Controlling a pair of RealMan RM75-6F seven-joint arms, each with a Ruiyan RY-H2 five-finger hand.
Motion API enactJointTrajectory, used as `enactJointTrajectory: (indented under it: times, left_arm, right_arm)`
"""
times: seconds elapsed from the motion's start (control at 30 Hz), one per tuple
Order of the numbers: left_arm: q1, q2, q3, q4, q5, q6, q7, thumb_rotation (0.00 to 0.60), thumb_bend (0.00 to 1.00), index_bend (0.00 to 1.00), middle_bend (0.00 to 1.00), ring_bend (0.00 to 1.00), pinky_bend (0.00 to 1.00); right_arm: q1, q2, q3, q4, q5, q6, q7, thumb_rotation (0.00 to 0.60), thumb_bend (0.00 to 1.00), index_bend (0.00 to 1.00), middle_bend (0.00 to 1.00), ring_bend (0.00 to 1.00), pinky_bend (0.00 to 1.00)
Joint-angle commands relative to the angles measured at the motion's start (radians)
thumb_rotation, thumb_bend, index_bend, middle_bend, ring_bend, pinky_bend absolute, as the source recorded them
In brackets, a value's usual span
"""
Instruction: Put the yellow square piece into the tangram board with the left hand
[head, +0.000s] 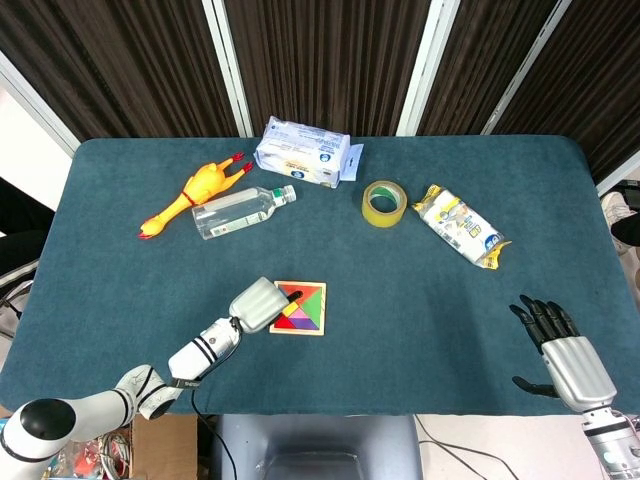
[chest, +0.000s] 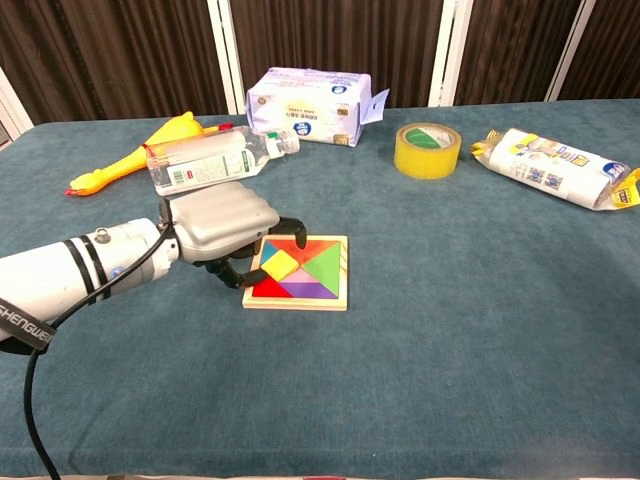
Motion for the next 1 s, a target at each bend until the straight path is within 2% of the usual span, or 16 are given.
enactJointTrajectory:
  times: [0.03, 0.33, 1.0]
  left_arm:
    - [-0.002, -0.005, -0.001, 0.006, -0.004, -0.007, 0.004, 0.600, 0.38, 0.31, 1.00, 1.00, 1.00]
    - [-0.007, -0.011, -0.004, 0.011, -0.002, -0.012, 0.007, 0.600, 0.38, 0.36, 1.00, 1.00, 1.00]
    - [0.005, 0.006, 0.007, -0.021, -0.001, -0.010, 0.024, 0.600, 0.38, 0.39, 1.00, 1.00, 1.00]
  right_arm:
    - [0.000, 0.000, 0.000, 0.000, 0.001, -0.001, 0.000, 0.600, 0.15, 0.00, 0.00, 0.00, 0.00]
    - [0.001, 0.001, 0.001, 0.000, 0.002, -0.002, 0.003, 0.600, 0.15, 0.00, 0.00, 0.00, 0.00]
    - [0.001, 0.000, 0.001, -0.002, 0.001, -0.002, -0.001, 0.600, 0.15, 0.00, 0.00, 0.00, 0.00]
